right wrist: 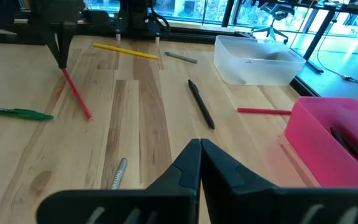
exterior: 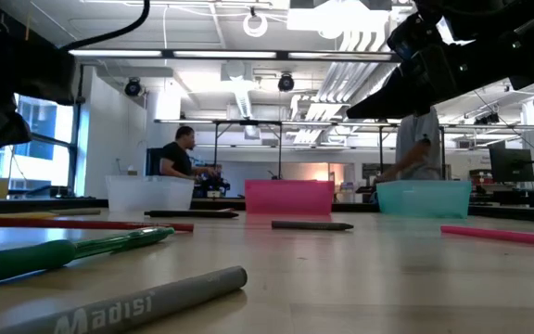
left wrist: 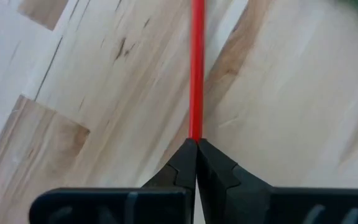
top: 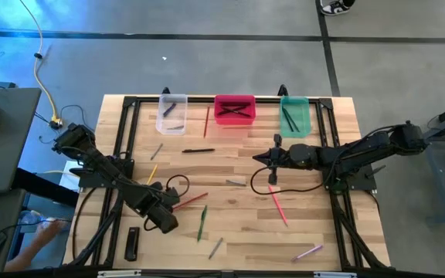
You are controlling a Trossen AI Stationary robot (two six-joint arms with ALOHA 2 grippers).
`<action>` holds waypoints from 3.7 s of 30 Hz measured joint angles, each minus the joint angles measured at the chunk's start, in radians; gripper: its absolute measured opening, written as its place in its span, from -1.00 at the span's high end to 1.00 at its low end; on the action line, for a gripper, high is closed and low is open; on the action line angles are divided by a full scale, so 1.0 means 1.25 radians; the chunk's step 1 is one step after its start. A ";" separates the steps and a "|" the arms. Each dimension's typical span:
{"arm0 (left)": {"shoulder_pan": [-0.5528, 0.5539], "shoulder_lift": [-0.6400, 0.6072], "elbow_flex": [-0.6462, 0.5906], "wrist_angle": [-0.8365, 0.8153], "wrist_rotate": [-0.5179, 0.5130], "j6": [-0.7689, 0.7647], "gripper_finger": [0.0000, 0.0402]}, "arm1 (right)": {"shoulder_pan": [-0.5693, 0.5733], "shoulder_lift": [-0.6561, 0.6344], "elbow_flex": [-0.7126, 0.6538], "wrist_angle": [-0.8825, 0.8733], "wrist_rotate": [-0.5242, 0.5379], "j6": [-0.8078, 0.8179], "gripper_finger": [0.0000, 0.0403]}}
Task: Sort crayons/erasers/pens/pencils in bins
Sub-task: Put the bottom red pencil into the blue bin, then put the red pencil into the blue bin
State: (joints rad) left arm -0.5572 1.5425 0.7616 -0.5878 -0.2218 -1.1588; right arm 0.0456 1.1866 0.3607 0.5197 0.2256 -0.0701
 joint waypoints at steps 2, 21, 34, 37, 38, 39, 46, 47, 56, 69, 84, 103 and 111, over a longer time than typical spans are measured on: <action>-0.006 -0.007 0.000 0.001 -0.014 -0.010 0.99 | 0.000 0.000 0.000 0.000 0.000 0.014 1.00; -0.038 -0.011 0.002 0.087 -0.098 -0.015 1.00 | 0.036 0.253 0.001 0.215 -0.062 0.180 1.00; -0.019 0.023 0.003 0.111 -0.046 0.003 0.54 | 0.044 0.363 0.052 0.238 -0.086 0.182 1.00; -0.019 0.055 0.004 0.127 -0.051 0.014 0.46 | 0.046 0.363 0.052 0.237 -0.087 0.178 1.00; -0.019 0.065 0.003 0.120 -0.056 0.015 0.45 | 0.046 0.363 0.052 0.239 -0.087 0.178 1.00; -0.019 0.074 0.003 0.119 -0.063 0.014 0.44 | 0.046 0.363 0.052 0.239 -0.087 0.177 1.00; -0.024 0.113 0.008 0.118 -0.088 0.016 0.62 | 0.049 0.363 0.052 0.232 -0.088 0.179 1.00; -0.024 0.114 0.007 0.119 -0.088 0.014 0.67 | 0.049 0.363 0.052 0.234 -0.088 0.180 1.00; -0.040 0.119 0.004 0.131 -0.140 -0.038 0.96 | 0.049 0.363 0.052 0.235 -0.088 0.191 1.00; -0.090 0.132 0.001 0.161 -0.255 -0.126 1.00 | 0.054 0.363 0.060 0.300 -0.139 0.288 0.96; -0.090 0.190 0.004 0.210 -0.315 -0.101 1.00 | 0.090 0.397 0.246 0.050 -0.214 0.130 0.25; -0.091 0.191 0.003 0.220 -0.319 -0.062 1.00 | 0.088 0.661 0.540 -0.212 -0.249 -0.085 0.24; -0.091 0.192 0.003 0.221 -0.320 -0.054 1.00 | 0.078 0.674 0.550 -0.210 -0.250 -0.106 0.36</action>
State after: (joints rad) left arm -0.6708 1.7821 0.7649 -0.3115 -0.6219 -1.2263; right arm 0.1425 2.0294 1.0481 0.2572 -0.0864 -0.2030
